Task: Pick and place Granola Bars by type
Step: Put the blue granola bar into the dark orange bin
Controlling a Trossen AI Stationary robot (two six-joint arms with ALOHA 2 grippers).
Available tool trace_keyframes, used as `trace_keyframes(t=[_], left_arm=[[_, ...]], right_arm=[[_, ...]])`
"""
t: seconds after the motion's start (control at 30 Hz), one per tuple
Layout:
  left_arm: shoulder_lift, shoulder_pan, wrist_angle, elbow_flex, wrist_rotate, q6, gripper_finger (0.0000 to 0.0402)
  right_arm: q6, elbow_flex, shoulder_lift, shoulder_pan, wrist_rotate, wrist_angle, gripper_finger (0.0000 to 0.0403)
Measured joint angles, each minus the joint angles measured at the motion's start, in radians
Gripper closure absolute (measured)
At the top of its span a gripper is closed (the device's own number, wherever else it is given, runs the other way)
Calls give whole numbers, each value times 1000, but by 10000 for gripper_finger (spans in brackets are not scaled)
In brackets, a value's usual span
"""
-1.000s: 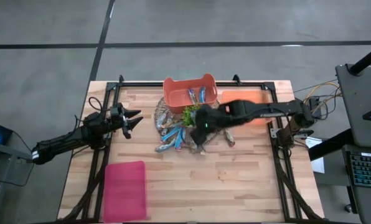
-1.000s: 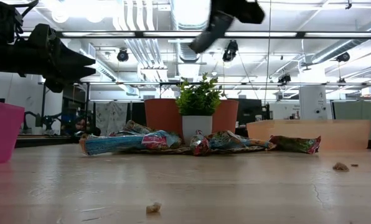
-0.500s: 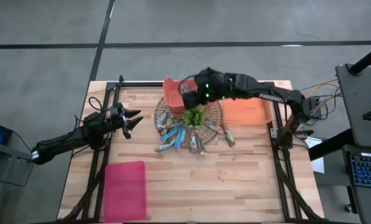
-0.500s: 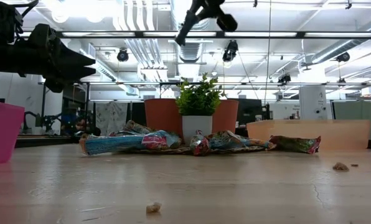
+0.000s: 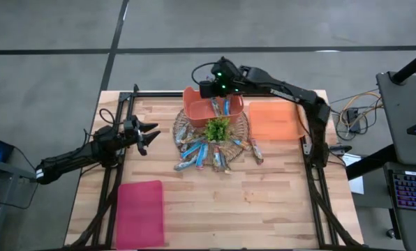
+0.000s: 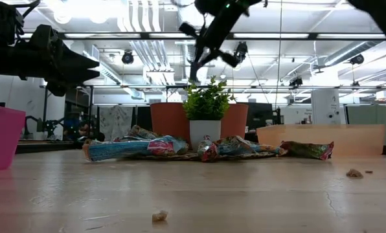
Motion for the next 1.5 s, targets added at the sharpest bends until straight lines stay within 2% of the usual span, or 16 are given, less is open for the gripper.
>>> trace_keyframes(t=[0.37, 0.57, 1.17, 1.3, 1.5], left_arm=[[0, 0, 0, 0, 0, 0, 228], [0, 0, 0, 0, 0, 0, 228], [0, 0, 0, 0, 0, 0, 228], [0, 0, 0, 0, 0, 0, 228], [0, 0, 0, 0, 0, 0, 228]], right_arm=[[-104, 369, 370, -18, -7, -209, 392], [-111, 346, 431, -21, -53, -212, 392], [-196, 345, 516, -31, -65, -225, 391], [-248, 345, 516, -35, -75, -225, 380], [-239, 345, 516, -38, -80, -236, 350]])
